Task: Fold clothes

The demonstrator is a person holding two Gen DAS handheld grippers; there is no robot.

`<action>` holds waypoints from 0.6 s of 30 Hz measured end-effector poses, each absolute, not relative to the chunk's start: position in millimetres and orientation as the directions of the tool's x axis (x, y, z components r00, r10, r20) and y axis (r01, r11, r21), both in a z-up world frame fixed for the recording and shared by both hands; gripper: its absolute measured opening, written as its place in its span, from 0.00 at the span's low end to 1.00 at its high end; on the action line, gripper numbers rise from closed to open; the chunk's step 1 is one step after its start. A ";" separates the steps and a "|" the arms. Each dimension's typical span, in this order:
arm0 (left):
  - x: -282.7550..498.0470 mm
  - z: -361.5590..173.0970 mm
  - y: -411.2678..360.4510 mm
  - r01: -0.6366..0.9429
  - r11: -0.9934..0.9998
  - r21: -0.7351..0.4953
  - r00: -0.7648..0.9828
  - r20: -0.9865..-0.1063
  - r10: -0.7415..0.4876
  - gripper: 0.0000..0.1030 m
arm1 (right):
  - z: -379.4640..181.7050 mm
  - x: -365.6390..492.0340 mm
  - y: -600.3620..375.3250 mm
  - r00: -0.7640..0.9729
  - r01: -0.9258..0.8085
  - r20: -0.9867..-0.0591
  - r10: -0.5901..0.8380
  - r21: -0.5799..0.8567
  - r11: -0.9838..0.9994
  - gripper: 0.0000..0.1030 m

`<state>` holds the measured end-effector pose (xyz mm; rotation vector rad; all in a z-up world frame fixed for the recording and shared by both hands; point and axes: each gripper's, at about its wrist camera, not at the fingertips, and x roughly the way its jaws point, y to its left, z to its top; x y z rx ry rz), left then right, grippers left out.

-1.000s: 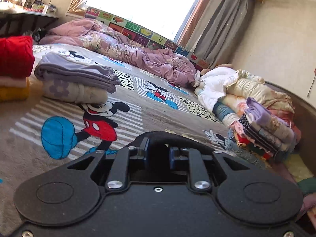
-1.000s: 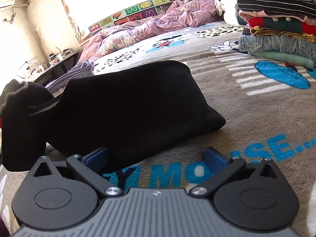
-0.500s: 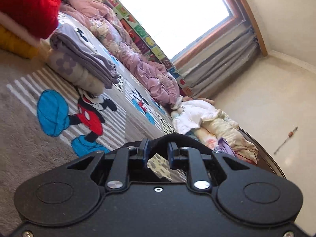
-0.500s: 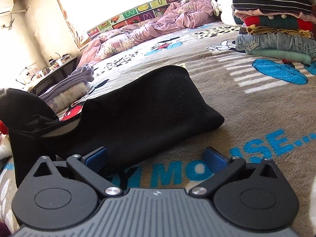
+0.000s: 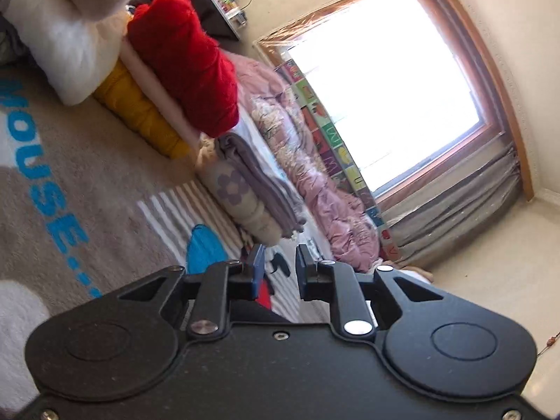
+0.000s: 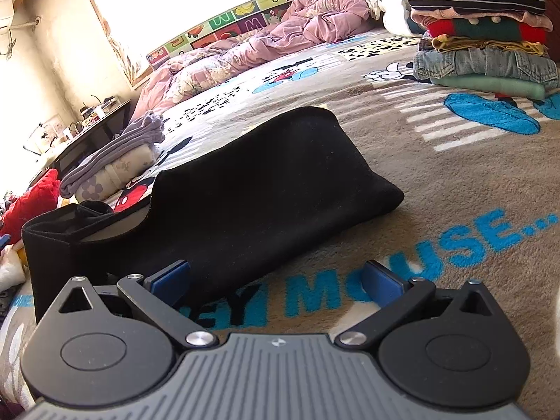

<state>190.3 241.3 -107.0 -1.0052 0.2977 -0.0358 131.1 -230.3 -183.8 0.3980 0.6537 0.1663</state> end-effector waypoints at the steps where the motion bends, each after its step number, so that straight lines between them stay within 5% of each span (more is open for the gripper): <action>1: 193.0 -108.9 240.2 -0.123 0.546 -0.829 0.949 -0.259 -0.178 0.41 | -183.6 130.7 -230.8 0.783 -0.028 -0.557 0.277 0.413 0.910 1.00; 2: 195.3 -111.9 237.7 -0.159 0.550 -0.820 0.937 -0.301 -0.177 0.76 | -183.4 130.2 -231.4 0.783 -0.028 -0.556 0.279 0.417 0.908 1.00; 3: 196.6 -115.2 234.8 -0.197 0.548 -0.813 0.926 -0.337 -0.167 0.86 | -183.2 129.7 -232.0 0.782 -0.028 -0.556 0.282 0.421 0.907 1.00; 10: 206.3 -131.3 215.6 -0.230 0.577 -0.784 0.881 -0.420 -0.219 0.84 | -182.0 119.6 -238.7 0.775 -0.031 -0.537 0.333 0.494 0.869 1.00; 13: 207.4 -131.7 203.9 -0.216 0.623 -0.752 0.867 -0.441 -0.231 0.55 | -183.7 111.9 -244.8 0.773 -0.033 -0.505 0.385 0.574 0.818 1.00; 15: 208.5 -129.8 193.9 -0.201 0.661 -0.723 0.859 -0.454 -0.236 0.13 | -186.6 108.0 -249.0 0.766 -0.039 -0.478 0.429 0.633 0.774 1.00; 18: 205.5 -126.8 181.1 -0.184 0.685 -0.705 0.855 -0.458 -0.242 0.03 | -190.8 100.8 -250.7 0.749 -0.062 -0.443 0.492 0.694 0.718 1.00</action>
